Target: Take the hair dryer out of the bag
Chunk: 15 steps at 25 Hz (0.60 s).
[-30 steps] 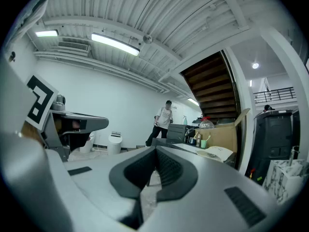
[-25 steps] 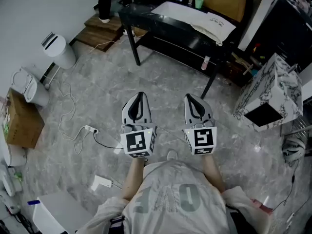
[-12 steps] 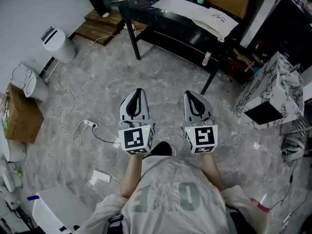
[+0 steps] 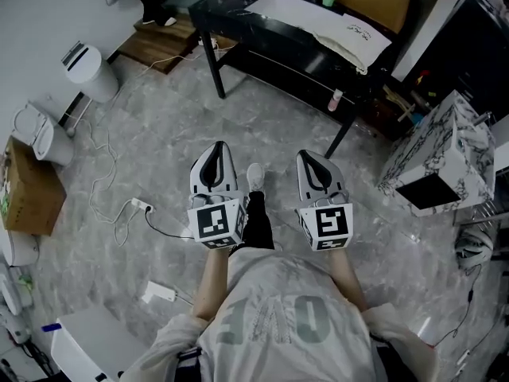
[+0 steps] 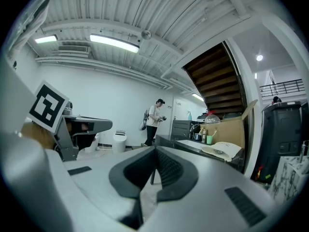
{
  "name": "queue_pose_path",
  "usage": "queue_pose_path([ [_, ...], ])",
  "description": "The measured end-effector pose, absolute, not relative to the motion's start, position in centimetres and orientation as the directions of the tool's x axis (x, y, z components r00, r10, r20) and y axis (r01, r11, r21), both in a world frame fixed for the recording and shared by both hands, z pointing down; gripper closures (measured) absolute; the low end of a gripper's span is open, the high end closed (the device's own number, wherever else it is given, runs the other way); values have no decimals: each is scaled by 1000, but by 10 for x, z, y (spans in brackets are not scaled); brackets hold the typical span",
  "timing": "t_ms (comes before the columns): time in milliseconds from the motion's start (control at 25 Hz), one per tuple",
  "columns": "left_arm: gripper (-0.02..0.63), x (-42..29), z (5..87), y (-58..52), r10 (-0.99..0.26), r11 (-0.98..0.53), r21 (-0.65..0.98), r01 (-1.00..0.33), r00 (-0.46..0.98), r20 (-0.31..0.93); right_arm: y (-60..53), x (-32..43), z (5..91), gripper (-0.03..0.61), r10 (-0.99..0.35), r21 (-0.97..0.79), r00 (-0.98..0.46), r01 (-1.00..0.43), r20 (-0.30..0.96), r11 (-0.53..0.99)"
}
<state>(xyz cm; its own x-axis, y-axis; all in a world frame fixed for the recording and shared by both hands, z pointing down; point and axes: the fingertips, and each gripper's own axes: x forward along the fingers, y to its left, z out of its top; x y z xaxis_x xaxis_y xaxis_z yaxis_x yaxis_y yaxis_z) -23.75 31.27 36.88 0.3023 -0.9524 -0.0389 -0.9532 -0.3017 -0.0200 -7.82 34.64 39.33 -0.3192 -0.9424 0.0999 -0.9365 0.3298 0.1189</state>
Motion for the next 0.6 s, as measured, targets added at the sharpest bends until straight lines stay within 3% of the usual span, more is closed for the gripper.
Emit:
queue_pose_path([
  [600, 583, -231, 342, 129, -941, -310, -27, -950, 310, -133, 166, -69, 380, 548, -955, 130, -288, -947, 73, 295],
])
